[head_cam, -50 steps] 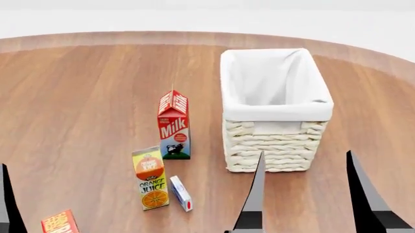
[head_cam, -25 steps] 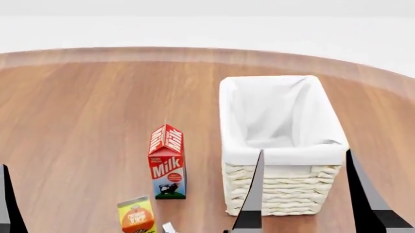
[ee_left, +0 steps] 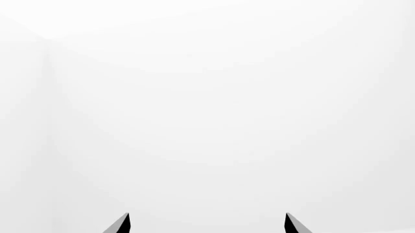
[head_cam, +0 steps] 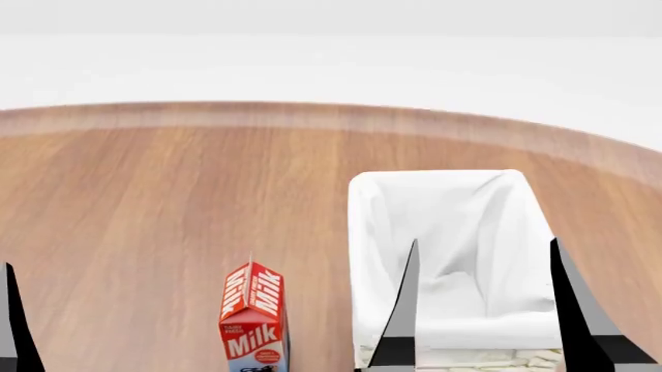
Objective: Pick up the alphabet soup and the tomato sauce, and put them in the basket.
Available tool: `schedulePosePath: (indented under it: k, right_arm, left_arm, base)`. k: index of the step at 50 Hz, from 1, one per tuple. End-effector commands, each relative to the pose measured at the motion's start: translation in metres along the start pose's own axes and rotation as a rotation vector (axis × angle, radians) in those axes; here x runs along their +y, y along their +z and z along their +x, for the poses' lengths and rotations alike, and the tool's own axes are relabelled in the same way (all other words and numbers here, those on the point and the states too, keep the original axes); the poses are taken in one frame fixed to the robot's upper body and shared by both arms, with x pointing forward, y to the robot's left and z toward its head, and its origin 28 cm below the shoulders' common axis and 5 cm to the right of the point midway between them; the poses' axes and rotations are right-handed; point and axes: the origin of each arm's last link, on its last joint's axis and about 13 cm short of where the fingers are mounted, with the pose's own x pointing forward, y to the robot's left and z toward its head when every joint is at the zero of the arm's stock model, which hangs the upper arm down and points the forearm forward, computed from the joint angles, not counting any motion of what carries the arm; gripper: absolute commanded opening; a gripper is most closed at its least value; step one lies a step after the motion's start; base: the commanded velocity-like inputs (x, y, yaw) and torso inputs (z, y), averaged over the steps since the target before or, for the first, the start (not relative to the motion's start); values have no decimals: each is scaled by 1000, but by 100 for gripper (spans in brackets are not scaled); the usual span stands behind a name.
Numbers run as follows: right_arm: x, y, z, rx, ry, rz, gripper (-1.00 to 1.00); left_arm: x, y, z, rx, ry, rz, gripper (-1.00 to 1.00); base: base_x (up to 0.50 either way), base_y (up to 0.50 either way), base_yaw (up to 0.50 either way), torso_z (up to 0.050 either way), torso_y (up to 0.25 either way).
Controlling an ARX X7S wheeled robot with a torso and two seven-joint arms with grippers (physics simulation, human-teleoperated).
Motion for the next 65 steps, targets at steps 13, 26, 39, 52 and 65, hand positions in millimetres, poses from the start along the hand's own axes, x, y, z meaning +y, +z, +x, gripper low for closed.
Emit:
schedulePosePath:
  k: [13,26,39,52,65]
  right_arm:
    - [-1,-1,-2,8,16,-10,100]
    - [-21,89,69,279,132,98,100]
    - [-19,96,89,718,204,-196,100]
    - [-28,54,21,977,273,-348,100]
    - [-25,40,-20,1184,374,-353,100]
  left_arm:
    - [0,-1,0,5,1,-2,100]
    - [0,5,5,-6,4,2,100]
    - [-4,7,5,3,-6,6,100]
    - [-6,10,7,3,-17,13,100]
    - [-7,10,7,3,-22,11,100]
  base:
    - [36,0,0,0,0]
    - [0,0,0,0,0]
    - [0,0,0,0,0]
    - [0,0,0,0,0]
    - [0,0,0,0,0]
